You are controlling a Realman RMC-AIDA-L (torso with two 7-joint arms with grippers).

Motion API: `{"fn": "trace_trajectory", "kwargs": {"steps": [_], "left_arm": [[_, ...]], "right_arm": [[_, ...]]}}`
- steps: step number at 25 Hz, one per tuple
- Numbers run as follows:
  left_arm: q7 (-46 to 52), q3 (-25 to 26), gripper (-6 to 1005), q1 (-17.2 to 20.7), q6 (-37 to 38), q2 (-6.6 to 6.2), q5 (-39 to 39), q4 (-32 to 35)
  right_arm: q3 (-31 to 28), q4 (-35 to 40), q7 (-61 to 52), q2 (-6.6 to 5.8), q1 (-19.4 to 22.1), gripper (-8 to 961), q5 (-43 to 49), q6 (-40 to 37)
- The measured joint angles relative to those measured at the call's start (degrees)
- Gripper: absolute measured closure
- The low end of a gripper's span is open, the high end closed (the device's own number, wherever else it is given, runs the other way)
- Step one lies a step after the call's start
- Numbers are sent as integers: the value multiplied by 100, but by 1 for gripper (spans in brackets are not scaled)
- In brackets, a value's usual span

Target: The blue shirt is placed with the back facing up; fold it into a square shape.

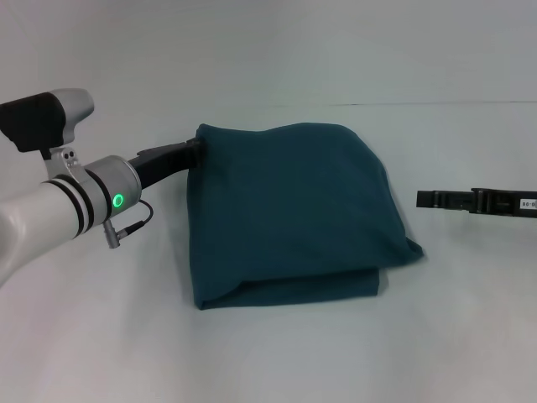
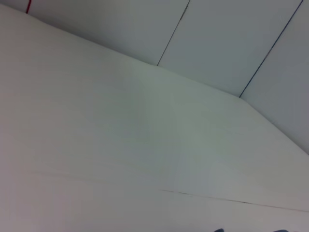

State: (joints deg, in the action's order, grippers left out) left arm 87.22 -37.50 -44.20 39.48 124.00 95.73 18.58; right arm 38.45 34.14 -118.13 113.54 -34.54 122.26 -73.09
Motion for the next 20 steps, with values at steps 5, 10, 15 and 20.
{"fn": "trace_trajectory", "kwargs": {"steps": [5, 10, 15, 20], "left_arm": [[2, -3, 985, -1, 0, -6, 1, 77], [5, 2, 985, -7, -20, -10, -2, 232], [15, -5, 985, -10, -26, -31, -2, 251], [15, -4, 985, -47, -33, -34, 33, 252]], "right_arm": [[99, 0, 1, 69, 0, 127, 0, -2], [233, -3, 1, 175, 3, 127, 0, -4], [302, -27, 1, 215, 32, 127, 0, -4], [488, -160, 1, 259, -1, 127, 46, 154]]}}
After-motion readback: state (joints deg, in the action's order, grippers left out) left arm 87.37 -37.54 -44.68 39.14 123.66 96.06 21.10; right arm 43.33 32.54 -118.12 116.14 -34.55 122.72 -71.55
